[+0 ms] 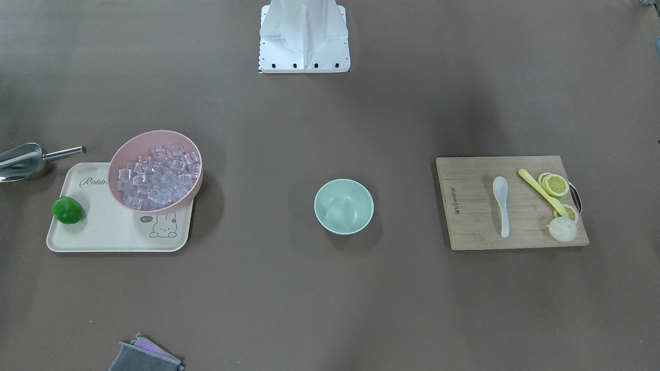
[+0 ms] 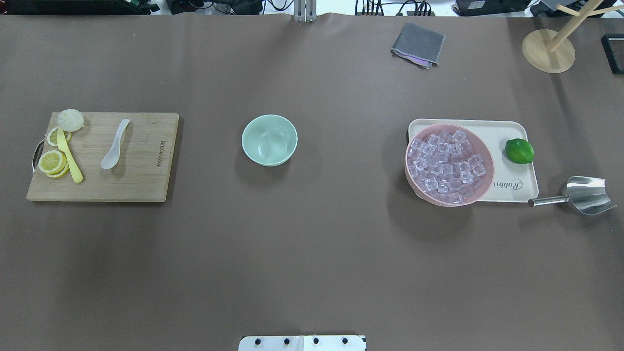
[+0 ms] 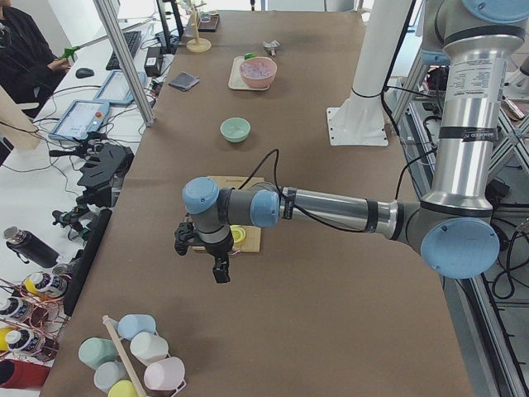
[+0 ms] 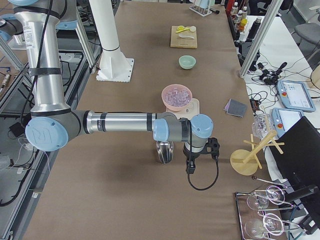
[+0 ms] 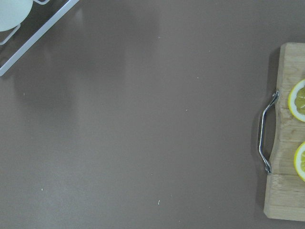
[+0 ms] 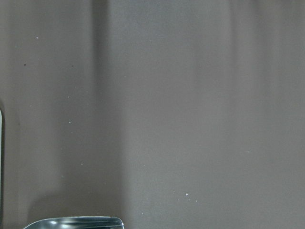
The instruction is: Put spoon and ice into bowl
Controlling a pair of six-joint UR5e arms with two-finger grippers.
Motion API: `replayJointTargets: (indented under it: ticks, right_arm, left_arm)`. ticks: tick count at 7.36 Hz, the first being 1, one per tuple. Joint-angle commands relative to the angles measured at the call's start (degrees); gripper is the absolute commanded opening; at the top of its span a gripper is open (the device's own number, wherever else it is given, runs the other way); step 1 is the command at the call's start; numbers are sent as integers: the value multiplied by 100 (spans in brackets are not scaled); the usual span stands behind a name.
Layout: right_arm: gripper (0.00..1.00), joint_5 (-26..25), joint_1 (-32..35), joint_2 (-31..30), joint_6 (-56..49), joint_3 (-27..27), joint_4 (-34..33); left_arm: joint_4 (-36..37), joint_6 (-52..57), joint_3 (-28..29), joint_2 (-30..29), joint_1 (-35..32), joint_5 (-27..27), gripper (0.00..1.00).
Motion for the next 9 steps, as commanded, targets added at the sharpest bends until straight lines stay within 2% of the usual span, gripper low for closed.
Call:
replayJointTargets:
  ticks: [1,7,9]
  right_arm:
    - [100,0,-20,3,0,2,-10]
    - [100,27,-73,56,9,20,-10]
    - [100,27,-73,56,9,194,-10]
  left_arm:
    - [-4,0,13,-29,12,9,99]
    - [-56,0,-14,-73,21,0,99]
    - [-65,0,-14,-230,21,9,99]
